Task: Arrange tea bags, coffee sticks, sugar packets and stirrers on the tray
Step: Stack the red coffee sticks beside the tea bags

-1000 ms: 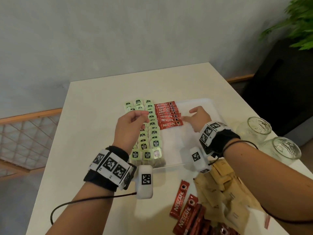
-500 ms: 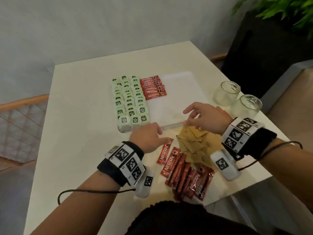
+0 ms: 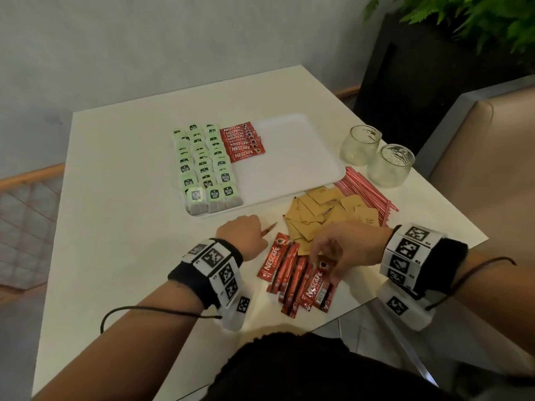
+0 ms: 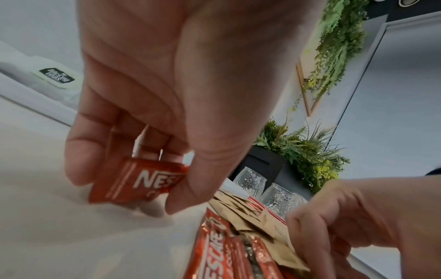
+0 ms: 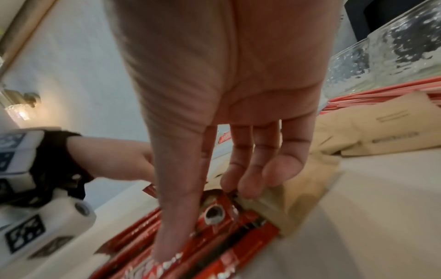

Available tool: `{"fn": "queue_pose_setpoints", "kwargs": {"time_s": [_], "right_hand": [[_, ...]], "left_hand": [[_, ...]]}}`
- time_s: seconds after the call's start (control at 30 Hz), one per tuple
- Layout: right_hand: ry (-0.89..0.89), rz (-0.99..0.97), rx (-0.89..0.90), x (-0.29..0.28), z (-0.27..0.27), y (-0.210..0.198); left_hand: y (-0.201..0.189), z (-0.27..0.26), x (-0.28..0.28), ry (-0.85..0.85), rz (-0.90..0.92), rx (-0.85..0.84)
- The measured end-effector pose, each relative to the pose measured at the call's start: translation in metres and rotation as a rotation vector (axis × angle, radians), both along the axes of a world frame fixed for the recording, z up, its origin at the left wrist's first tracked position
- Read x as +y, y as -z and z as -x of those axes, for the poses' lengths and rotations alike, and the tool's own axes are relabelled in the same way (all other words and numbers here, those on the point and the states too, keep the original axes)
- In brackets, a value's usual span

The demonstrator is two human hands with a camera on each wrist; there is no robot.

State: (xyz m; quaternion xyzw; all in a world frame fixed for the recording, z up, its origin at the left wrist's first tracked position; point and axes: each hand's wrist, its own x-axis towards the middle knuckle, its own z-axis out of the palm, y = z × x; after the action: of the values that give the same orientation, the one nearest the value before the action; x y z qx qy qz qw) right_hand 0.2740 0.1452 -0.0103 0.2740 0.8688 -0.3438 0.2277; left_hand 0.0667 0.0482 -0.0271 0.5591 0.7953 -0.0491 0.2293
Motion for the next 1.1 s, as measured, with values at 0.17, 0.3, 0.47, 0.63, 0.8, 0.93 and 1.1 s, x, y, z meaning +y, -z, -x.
{"fn": "queue_pose_setpoints", "kwargs": {"time_s": [0.17,0.3,0.47,0.63,0.8,0.93,1.1], "right_hand": [[-0.076,-0.163,-0.003,-0.009,-0.001,0.011],[-0.049,-0.234,0.083,-0.006,-0.002,0.018],[0.023,-0.282,0.136,-0.002,-0.001,0.020],[0.057,-0.273,0.150,0.004,0.001,0.017],[0.197,-0.229,0.306,0.017,0.003,0.006],[0.201,-0.287,0.365,0.027,0.014,0.002],[0.152,-0.370,0.373,0.039,0.034,-0.011]], "left_hand": [[0.005,-0.001,0.000,-0.060,-0.006,-0.121],[0.006,-0.011,-0.002,-0.032,0.009,-0.200],[0.003,-0.016,0.003,0.052,-0.002,-0.083],[-0.001,-0.014,0.006,0.052,-0.022,-0.074],[-0.005,0.001,0.010,-0.117,-0.203,-0.463],[-0.009,0.008,0.013,-0.317,-0.280,-0.699],[-0.019,0.013,0.015,-0.403,-0.136,-0.821]]}}
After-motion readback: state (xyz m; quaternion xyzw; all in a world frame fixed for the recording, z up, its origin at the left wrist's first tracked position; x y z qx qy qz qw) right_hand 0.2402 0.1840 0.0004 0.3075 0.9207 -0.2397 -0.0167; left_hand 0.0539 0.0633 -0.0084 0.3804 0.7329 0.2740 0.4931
